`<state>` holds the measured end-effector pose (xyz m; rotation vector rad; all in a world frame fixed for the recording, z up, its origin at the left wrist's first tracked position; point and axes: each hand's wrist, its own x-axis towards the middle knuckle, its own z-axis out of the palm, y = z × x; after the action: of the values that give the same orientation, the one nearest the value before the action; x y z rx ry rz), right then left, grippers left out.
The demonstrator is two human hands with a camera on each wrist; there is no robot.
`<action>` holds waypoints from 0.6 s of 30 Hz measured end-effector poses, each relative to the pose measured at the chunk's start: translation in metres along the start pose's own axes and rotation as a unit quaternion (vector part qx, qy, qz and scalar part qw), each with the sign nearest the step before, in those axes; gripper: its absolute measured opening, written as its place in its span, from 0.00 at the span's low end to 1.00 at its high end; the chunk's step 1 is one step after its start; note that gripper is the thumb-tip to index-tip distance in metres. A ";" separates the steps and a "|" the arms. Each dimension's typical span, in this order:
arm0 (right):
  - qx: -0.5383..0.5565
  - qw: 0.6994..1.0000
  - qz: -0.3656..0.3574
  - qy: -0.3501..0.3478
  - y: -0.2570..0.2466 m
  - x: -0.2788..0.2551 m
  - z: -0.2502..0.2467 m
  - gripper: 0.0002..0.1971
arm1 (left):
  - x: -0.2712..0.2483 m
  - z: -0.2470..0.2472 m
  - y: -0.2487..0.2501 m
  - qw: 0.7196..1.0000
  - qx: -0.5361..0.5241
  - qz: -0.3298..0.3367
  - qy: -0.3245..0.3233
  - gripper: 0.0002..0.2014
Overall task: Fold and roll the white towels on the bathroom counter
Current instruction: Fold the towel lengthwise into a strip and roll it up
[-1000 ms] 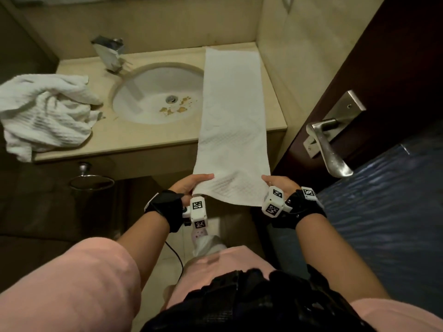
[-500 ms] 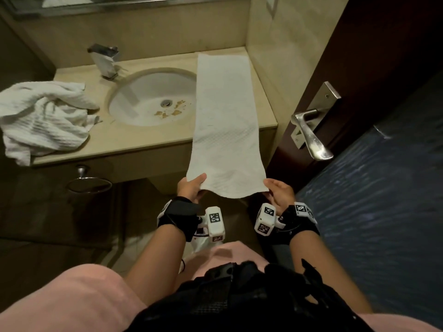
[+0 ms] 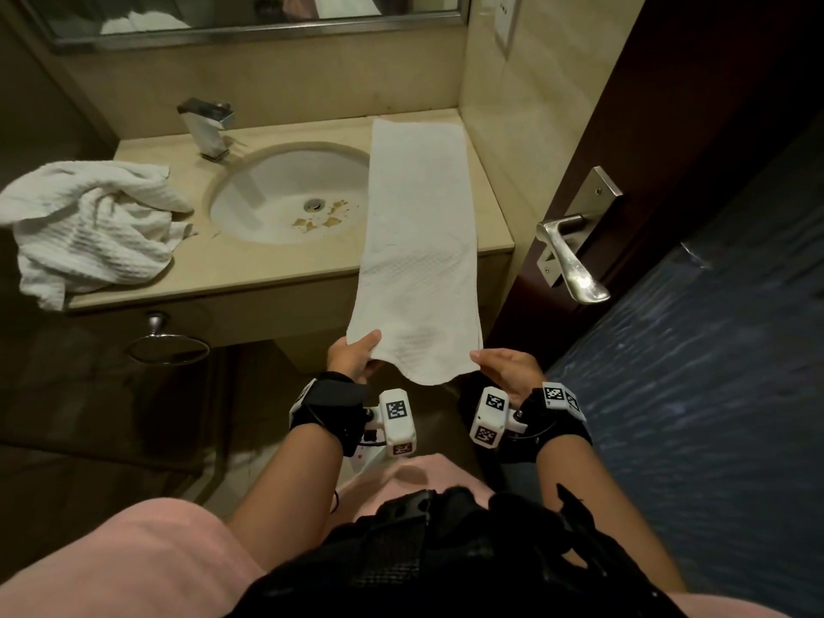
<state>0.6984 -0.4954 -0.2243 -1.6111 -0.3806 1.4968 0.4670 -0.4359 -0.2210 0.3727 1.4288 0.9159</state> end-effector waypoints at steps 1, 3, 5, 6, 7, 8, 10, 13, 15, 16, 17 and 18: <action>-0.010 1.000 0.002 -0.003 -0.002 0.000 0.001 0.05 | 0.000 -0.001 0.002 1.000 0.003 0.000 0.001 0.17; -0.020 1.000 0.008 -0.012 -0.006 0.000 0.004 0.03 | 0.000 -0.003 0.003 1.000 0.010 -0.002 0.003 0.17; -0.031 0.999 0.017 -0.014 -0.007 0.001 0.005 0.02 | 0.000 -0.005 0.005 1.000 0.019 -0.006 0.005 0.16; -0.033 0.999 0.024 -0.013 -0.007 0.002 0.006 0.01 | 0.001 -0.006 0.005 1.000 0.023 -0.007 0.006 0.16; -0.029 0.999 0.030 -0.015 -0.007 0.004 0.007 0.02 | 0.001 -0.007 0.006 1.000 0.026 -0.009 0.009 0.15; -0.018 0.999 0.038 -0.019 -0.007 0.004 0.007 0.03 | 0.001 -0.007 0.006 0.999 0.028 -0.011 0.012 0.15; -0.006 0.998 0.047 -0.029 -0.007 0.006 0.009 0.05 | 0.001 -0.008 0.007 0.999 0.039 -0.014 0.018 0.15; -0.024 0.998 0.048 -0.026 -0.007 0.007 0.012 0.06 | -0.001 -0.009 0.008 0.998 0.057 -0.014 0.020 0.15; -0.053 0.997 0.047 -0.016 -0.006 0.008 0.014 0.06 | -0.003 -0.008 0.010 0.998 0.063 -0.012 0.019 0.16; -0.072 0.996 0.048 -0.013 -0.005 0.009 0.014 0.06 | -0.004 -0.008 0.011 0.998 0.065 -0.012 0.018 0.16; -0.086 0.995 0.050 -0.010 -0.004 0.010 0.014 0.06 | -0.005 -0.007 0.013 0.998 0.064 -0.014 0.016 0.17; -0.091 0.994 0.052 -0.009 -0.002 0.012 0.014 0.06 | -0.007 -0.007 0.015 0.998 0.063 -0.016 0.015 0.17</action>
<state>0.6890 -0.4800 -0.2288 -1.7857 -0.4602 1.5937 0.4569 -0.4336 -0.2071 0.4304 1.5213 0.8099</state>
